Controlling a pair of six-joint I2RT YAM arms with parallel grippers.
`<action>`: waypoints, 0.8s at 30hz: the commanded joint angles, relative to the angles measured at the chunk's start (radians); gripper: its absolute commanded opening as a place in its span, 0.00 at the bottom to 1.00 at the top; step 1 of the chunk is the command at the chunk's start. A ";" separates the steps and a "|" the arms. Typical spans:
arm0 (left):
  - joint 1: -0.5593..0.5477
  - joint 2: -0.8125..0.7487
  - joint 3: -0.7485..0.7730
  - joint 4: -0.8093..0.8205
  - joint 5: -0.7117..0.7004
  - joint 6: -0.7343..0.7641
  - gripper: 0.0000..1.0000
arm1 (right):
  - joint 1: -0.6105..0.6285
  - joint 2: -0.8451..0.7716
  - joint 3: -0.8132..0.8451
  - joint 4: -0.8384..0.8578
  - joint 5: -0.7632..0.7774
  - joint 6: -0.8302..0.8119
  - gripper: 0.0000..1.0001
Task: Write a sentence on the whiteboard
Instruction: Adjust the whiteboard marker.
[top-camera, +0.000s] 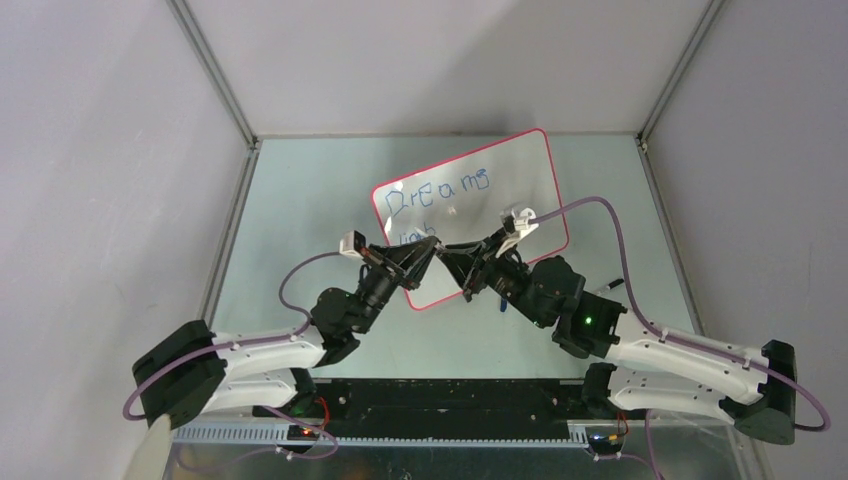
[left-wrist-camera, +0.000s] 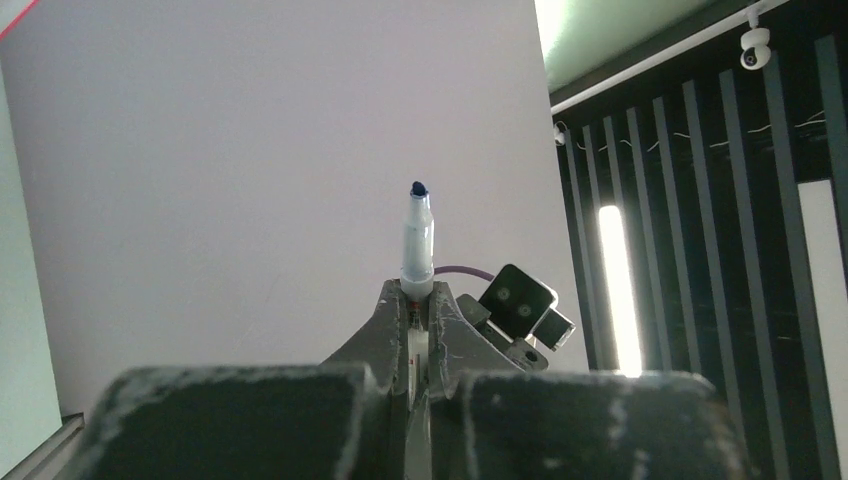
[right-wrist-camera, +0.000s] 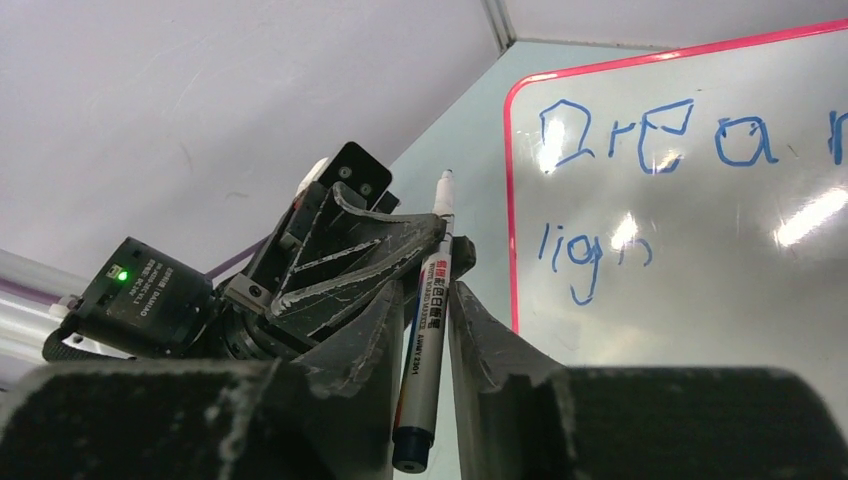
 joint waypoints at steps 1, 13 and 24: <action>-0.012 0.019 0.022 0.071 -0.025 -0.013 0.00 | 0.005 0.005 0.053 0.027 0.020 -0.009 0.24; -0.033 0.068 0.022 0.139 -0.028 -0.022 0.00 | 0.003 0.020 0.061 0.023 0.023 -0.006 0.22; -0.048 0.079 0.011 0.181 -0.048 -0.009 0.11 | 0.000 0.016 0.068 -0.016 0.048 0.012 0.00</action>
